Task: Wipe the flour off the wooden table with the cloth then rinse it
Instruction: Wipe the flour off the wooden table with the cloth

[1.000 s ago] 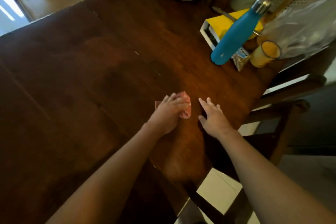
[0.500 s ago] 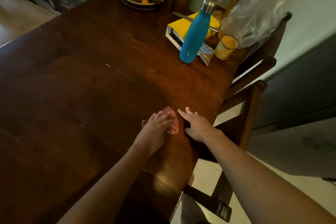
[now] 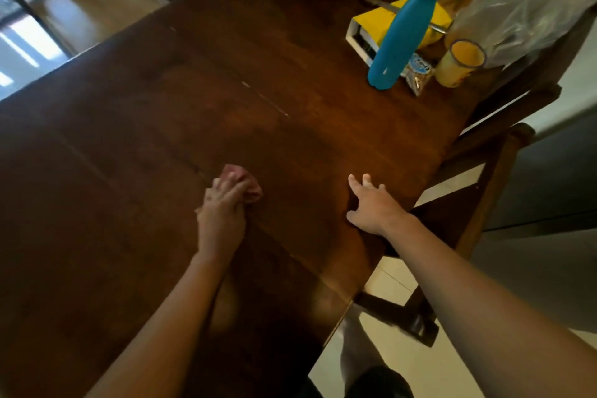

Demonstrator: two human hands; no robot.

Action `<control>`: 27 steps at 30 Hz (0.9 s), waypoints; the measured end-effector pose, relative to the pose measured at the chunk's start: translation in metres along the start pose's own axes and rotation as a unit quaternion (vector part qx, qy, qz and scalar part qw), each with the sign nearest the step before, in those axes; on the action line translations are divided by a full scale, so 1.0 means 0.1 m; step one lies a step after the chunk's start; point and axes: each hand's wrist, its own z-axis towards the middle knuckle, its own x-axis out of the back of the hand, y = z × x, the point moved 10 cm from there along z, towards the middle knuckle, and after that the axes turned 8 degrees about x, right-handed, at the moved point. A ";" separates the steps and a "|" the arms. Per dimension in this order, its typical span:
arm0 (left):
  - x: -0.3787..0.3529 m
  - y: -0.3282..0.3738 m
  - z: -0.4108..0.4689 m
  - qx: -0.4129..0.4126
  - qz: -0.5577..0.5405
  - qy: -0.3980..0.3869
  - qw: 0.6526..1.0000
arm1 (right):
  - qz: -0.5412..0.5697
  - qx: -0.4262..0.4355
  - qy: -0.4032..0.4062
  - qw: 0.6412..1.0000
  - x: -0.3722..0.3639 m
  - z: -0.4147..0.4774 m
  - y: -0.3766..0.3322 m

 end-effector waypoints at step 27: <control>0.09 -0.92 -2.63 -0.054 0.019 -0.156 0.986 | -0.113 0.222 0.083 0.965 -1.63 -1.21 -1.42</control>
